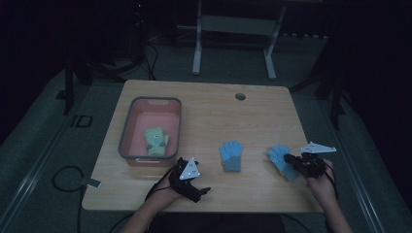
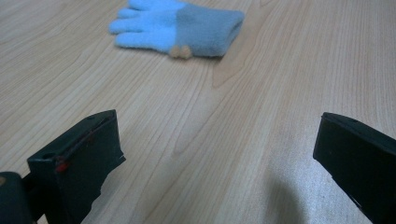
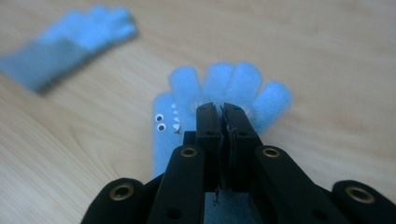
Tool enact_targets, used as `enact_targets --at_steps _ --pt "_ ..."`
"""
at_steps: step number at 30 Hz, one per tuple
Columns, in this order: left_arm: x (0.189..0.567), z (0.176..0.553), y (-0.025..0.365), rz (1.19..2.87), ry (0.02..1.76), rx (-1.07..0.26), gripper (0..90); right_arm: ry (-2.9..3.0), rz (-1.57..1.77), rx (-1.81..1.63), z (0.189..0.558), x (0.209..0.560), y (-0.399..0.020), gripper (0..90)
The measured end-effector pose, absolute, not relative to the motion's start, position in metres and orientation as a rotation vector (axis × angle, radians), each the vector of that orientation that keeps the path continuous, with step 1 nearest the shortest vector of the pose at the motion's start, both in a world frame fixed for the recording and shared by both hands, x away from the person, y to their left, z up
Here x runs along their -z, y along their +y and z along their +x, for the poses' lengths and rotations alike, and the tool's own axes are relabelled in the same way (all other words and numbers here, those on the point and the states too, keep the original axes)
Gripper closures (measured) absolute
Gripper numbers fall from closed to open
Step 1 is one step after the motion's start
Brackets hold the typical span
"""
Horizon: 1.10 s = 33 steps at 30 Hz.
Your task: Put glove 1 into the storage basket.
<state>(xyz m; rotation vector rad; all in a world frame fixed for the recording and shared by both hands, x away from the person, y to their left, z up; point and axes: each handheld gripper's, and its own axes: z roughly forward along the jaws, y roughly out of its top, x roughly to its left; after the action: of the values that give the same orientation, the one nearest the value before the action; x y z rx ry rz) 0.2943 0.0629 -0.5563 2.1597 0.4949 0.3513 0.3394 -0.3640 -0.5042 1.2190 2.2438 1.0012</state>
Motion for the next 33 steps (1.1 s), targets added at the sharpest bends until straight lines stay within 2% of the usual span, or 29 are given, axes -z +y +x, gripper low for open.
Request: enact_targets --at_steps 6,11,23,33 --pt "0.556 0.294 0.064 2.151 0.500 -0.358 0.7 2.114 1.217 -1.006 0.337 0.478 -0.321 86.1" --pt "0.555 0.293 0.063 2.154 0.489 -0.358 0.7 2.010 1.297 -0.986 0.344 0.476 -0.299 86.1" --pt "0.555 0.292 0.063 2.157 0.474 -0.354 0.7 1.888 1.546 -0.961 0.357 0.519 -0.268 86.0" --pt "0.553 0.290 0.064 2.148 0.472 -0.352 0.7 1.844 1.640 -0.923 0.359 0.548 -0.269 82.9"
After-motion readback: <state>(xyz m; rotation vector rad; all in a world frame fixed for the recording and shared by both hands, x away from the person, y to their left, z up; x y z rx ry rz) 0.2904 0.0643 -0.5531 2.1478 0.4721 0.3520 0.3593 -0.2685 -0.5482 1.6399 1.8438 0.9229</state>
